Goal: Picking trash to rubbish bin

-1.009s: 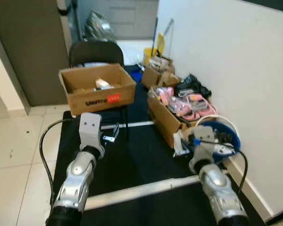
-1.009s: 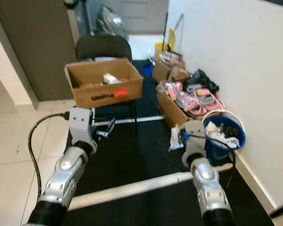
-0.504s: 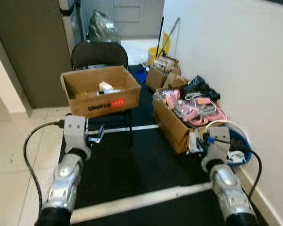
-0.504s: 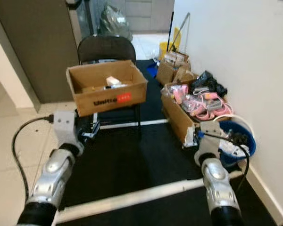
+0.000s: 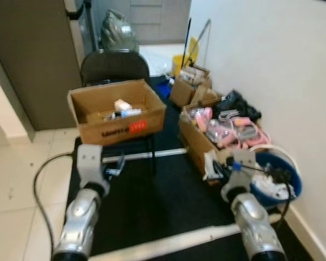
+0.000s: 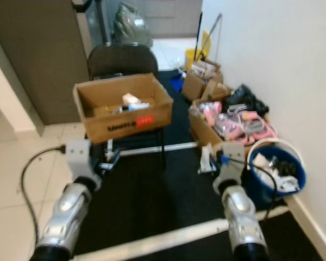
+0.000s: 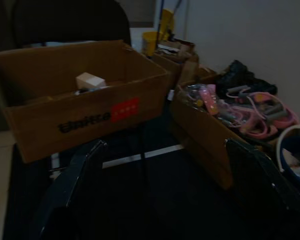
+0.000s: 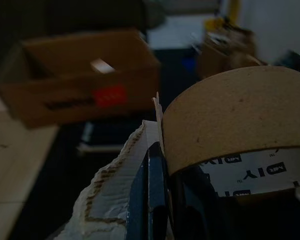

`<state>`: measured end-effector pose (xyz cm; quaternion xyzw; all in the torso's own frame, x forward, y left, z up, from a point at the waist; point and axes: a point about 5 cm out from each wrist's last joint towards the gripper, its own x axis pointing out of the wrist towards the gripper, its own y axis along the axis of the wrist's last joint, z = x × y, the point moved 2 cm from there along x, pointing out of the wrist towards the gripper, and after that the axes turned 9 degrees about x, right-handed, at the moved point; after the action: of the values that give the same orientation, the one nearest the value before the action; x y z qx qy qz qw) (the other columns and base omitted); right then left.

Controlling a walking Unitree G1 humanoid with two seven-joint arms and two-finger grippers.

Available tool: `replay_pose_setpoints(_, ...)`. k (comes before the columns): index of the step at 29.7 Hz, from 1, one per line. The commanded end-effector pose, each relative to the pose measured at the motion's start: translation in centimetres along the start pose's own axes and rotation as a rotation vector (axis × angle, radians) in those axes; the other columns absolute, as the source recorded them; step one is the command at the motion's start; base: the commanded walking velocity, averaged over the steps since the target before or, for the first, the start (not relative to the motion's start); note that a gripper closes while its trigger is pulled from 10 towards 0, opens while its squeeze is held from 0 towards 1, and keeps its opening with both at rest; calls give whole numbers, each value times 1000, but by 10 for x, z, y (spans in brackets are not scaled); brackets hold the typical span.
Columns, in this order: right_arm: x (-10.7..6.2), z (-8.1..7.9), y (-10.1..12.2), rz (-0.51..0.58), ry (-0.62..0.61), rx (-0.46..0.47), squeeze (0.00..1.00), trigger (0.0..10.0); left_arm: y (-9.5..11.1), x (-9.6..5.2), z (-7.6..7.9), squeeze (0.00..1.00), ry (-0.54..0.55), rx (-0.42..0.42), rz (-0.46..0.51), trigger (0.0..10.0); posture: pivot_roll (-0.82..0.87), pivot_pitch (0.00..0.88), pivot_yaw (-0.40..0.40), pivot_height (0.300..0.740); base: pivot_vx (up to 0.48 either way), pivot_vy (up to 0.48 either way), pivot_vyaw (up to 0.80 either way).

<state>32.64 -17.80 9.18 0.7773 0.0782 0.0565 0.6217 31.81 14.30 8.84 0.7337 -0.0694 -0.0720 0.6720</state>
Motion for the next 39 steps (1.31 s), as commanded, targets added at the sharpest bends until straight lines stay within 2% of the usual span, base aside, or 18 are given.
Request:
replay_pose_setpoints(1,-2,-8,-9,-41,48,16,0,10000,-9,-5,0,0,-26,-7,-33,10000,-88,46,-40,740,311,0,0)
replay_pose_setpoints(3,-2,-10,-10,-52,70,7,0,10000,-12,-8,8,0,-97,13,-49,10000,-89,46,-41,740,300,0,0)
replay_pose_setpoints(5,-2,-11,-10,-51,74,6,0,10000,-15,-10,10,0,-122,29,-58,10000,-88,47,-42,740,296,0,0)
replay_pose_setpoints(11,-2,-12,-10,-53,89,10,0,10000,-17,-11,6,0,-109,32,-63,10000,-86,47,-43,740,296,0,0)
replay_pose_setpoints(18,-3,-22,-13,-72,151,-1,0,10000,-14,-10,6,0,-106,24,-51,10000,-85,49,-45,740,311,0,0)
replay_pose_setpoints(39,-4,-24,-16,-89,160,-11,0,10000,-11,-7,5,0,-89,30,-46,10000,-81,45,-43,740,332,0,0)
